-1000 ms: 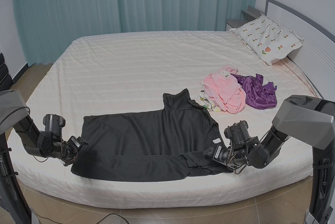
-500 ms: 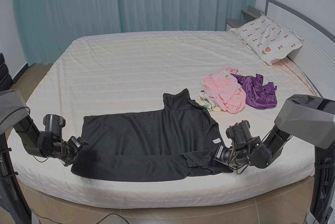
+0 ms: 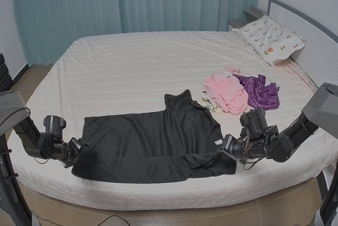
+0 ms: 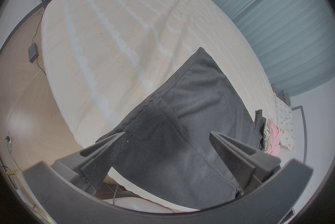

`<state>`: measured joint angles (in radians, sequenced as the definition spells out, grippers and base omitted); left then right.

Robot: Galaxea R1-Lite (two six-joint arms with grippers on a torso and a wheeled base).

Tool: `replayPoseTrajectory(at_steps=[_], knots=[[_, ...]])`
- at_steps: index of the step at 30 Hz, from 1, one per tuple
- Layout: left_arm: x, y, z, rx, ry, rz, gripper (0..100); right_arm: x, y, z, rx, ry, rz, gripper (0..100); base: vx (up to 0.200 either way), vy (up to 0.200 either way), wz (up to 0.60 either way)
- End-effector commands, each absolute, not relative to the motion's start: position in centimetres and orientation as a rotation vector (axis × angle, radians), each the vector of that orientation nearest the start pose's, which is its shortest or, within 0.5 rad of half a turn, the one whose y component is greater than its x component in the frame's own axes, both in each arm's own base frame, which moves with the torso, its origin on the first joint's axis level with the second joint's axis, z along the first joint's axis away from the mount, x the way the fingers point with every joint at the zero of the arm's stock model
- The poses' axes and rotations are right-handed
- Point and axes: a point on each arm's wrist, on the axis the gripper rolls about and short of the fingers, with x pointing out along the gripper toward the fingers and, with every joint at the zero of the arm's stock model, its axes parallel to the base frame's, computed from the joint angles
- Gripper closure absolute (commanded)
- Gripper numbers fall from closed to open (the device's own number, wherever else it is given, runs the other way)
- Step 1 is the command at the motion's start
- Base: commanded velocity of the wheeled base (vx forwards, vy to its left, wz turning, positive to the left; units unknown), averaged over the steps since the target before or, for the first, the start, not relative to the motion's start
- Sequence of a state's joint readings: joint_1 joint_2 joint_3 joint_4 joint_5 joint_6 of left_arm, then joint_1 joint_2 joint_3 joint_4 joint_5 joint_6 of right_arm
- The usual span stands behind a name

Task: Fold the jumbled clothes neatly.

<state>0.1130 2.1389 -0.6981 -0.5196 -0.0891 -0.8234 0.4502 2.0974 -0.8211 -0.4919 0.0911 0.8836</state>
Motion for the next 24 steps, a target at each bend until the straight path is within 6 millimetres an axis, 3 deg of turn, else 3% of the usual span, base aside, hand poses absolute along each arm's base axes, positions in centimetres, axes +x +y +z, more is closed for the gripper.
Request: replayPoseTrajectory(at_steps=[1,12,24], knots=[[31.9,3.4,0.7,-0.856,0.862,0.402,0,30.4,15.1,8.2,0.747,0.909,0.215,100,0.0,0.0,0.0],[31.9,3.4,0.6,-0.856,0.865,0.404,0,30.7,15.0,10.9,0.762,0.9,0.235,100,0.0,0.0,0.0],[31.9,3.4,0.5,-0.855,0.87,0.405,0,28.4,14.3,11.1,0.72,1.045,0.197,100,0.0,0.0,0.0]])
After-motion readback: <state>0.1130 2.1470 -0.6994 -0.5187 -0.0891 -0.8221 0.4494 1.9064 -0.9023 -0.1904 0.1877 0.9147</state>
